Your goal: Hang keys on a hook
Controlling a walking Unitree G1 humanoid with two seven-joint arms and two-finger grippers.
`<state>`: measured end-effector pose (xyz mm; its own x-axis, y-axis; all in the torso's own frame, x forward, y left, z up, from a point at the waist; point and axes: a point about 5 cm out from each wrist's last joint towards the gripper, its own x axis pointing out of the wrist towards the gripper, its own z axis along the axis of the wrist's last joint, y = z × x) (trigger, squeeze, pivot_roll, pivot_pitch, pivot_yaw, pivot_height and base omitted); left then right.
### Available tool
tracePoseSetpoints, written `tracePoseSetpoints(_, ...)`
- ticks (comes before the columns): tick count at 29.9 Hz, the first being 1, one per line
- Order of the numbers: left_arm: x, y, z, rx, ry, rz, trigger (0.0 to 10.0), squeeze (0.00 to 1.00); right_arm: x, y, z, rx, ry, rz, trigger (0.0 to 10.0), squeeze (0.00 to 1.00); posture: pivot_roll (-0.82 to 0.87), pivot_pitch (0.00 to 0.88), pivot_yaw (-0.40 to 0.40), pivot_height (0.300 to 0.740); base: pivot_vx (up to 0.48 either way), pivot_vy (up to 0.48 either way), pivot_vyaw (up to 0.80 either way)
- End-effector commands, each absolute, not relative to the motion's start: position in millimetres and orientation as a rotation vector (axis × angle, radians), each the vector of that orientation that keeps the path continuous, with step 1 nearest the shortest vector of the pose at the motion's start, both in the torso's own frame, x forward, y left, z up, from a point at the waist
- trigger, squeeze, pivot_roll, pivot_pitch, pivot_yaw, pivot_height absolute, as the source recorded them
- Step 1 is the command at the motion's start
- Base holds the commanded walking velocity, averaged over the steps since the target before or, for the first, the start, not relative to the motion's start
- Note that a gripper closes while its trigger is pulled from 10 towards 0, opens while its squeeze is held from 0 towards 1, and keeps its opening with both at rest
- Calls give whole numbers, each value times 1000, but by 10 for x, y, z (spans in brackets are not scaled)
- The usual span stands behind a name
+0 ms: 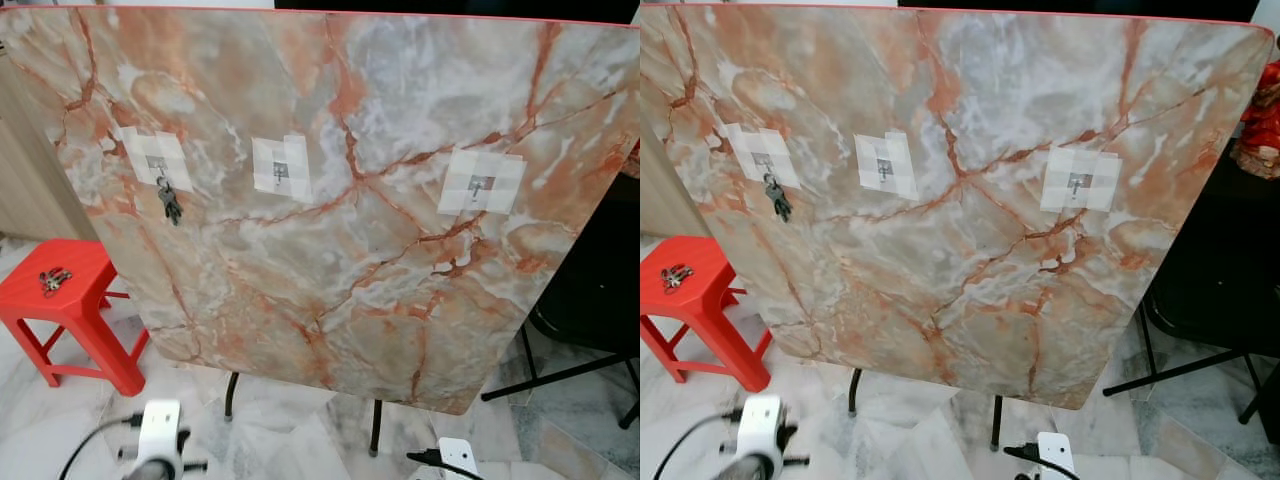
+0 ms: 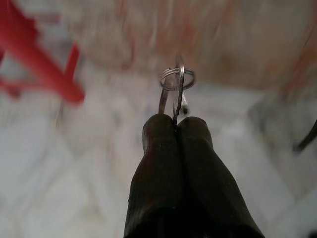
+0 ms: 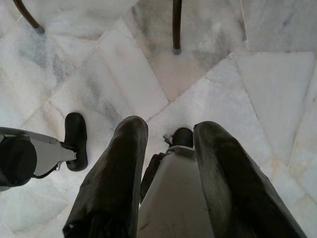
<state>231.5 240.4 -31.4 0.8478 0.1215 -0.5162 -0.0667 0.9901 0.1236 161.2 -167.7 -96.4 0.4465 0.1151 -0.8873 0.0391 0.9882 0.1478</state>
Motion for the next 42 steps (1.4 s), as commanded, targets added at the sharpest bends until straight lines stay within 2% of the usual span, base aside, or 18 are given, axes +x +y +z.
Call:
tracePoseSetpoints(1, 2440, 2326, -162, 85, 434, 42, 10000, 0, 1637, -1695, -953, 148, 1106, 45, 10000, 0, 93, 17, -20, 723, 0, 0, 0)
tracePoseSetpoints(4, 2460, 2307, -129, 80, 410, 28, 10000, 0, 1638, -1695, -953, 148, 1106, 45, 10000, 0, 93, 17, -20, 723, 0, 0, 0)
tracePoseSetpoints(10, 2650, 2089, 252, 84, 198, -182, 10000, 0, 1654, -1692, -946, 149, 1103, 48, 10000, 0, 100, 31, -21, 723, 0, 0, 0)
tracePoseSetpoints(13, 2752, 2027, 435, 65, 119, -215, 10000, 0, 1657, -1688, -945, 150, 1102, 50, 10000, 0, 101, 30, -21, 723, 0, 0, 0)
tracePoseSetpoints(25, 2909, 1888, 785, 94, 20, -295, 10000, 0, 1668, -1689, -941, 154, 1098, 44, 10000, 0, 97, 34, -26, 723, 0, 0, 0)
tracePoseSetpoints(30, 2910, 1917, 803, 104, 27, -275, 10000, 0, 1668, -1685, -941, 155, 1098, 45, 10000, 0, 96, 37, -28, 723, 0, 0, 0)
tracePoseSetpoints(39, 2892, 2030, 686, 143, 140, -190, 10000, 0, 1670, -1687, -940, 155, 1095, 45, 10000, 0, 96, 38, -31, 723, 0, 0, 0)
tracePoseSetpoints(40, 2827, 2069, 482, 193, 310, -224, 10000, 0, 1671, -1686, -939, 156, 1095, 45, 10000, 0, 96, 38, -31, 723, 0, 0, 0)
tracePoseSetpoints(41, 2772, 2098, 364, 237, 402, -247, 10000, 0, 1671, -1686, -939, 156, 1095, 45, 10000, 0, 96, 38, -31, 723, 0, 0, 0)
tracePoseSetpoints(42, 2772, 2098, 364, 237, 402, -247, 10000, 0, 1671, -1686, -939, 156, 1095, 45, 10000, 0, 96, 38, -31, 723, 0, 0, 0)
